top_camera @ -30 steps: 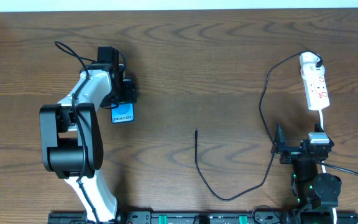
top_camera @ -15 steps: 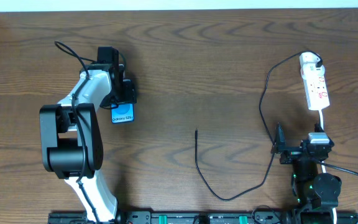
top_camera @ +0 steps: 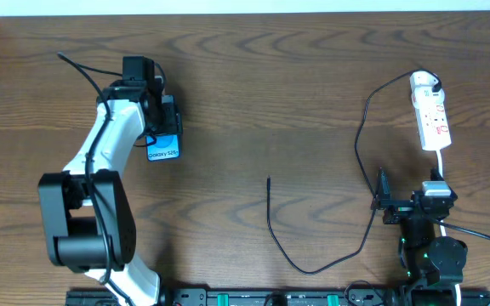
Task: Plug charger to phone and switch on socket
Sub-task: 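Rotate the held phone to face right toward the center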
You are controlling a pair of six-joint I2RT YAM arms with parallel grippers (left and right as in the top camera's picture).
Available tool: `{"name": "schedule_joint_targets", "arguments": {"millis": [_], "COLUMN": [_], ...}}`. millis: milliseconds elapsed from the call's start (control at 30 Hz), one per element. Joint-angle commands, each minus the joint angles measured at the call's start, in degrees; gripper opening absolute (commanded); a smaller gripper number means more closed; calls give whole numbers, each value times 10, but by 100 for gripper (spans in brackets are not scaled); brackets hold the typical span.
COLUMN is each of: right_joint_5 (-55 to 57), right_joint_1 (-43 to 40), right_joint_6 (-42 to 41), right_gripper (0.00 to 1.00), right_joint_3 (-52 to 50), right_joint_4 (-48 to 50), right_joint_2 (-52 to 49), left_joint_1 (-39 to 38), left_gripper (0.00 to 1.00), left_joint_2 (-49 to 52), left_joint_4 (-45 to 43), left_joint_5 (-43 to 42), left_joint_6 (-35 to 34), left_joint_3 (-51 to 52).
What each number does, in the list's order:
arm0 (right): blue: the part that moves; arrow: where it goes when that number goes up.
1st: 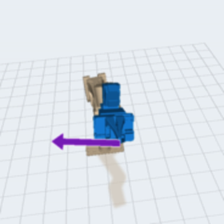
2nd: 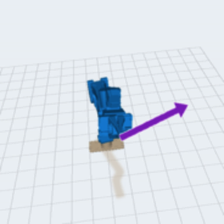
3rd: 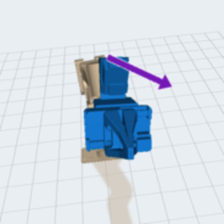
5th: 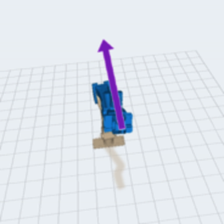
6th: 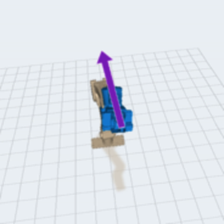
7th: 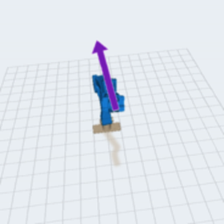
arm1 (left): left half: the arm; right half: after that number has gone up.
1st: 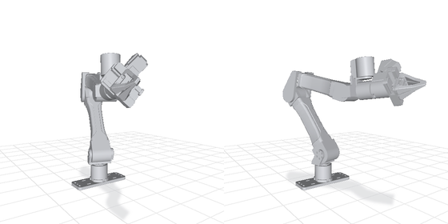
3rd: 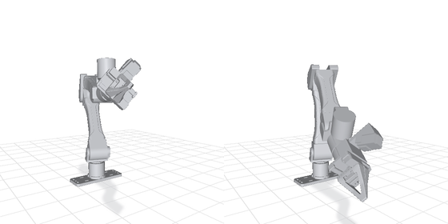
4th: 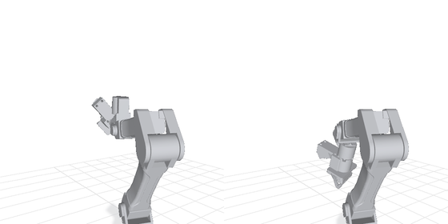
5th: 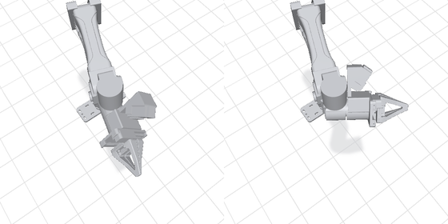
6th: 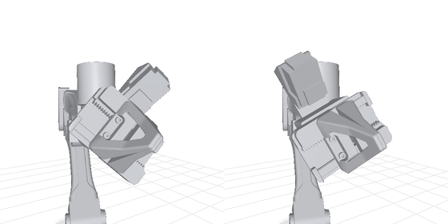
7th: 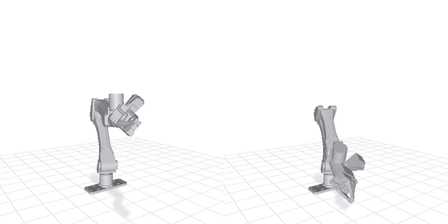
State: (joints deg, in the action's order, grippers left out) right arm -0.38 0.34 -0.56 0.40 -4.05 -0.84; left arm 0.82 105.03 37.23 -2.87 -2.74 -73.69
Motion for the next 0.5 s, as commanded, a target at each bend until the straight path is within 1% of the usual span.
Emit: {"name": "schedule_joint_targets", "arguments": {"millis": [0,33,133,167,200,233,400,467], "right_joint_5": [0,0,0,0,0,0,0,0], "right_joint_1": [-3,-3,-3,-3,-3,-3,-3,-3], "right_joint_6": [8,8,8,8,8,8,8,8], "right_gripper": [99,99,99,99,99,99,99,99], "right_joint_3": [-1,-1,-1,-1,-1,-1,-1,-1], "right_joint_4": [-3,-3,-2,-3,-2,-3,-2,-3], "right_joint_2": [3,3,3,3,3,3,3,3], "left_joint_1": [1,1,1,1,1,1,1,1], "left_gripper": [7,7,7,7,8,7,7,7], "left_joint_2": [-21,-22,-23,-23,-23,-23,-23,-23], "left_joint_4": [9,10,10,9,9,9,-8,-17], "left_joint_5": [-34,-51,-142,-181,-240,-272,-390,-443], "left_joint_6": [5,5,-4,-11,-26,-42,-167,-231], "left_joint_3": [-2,-2,-2,-2,-2,-2,-2,-2]}}
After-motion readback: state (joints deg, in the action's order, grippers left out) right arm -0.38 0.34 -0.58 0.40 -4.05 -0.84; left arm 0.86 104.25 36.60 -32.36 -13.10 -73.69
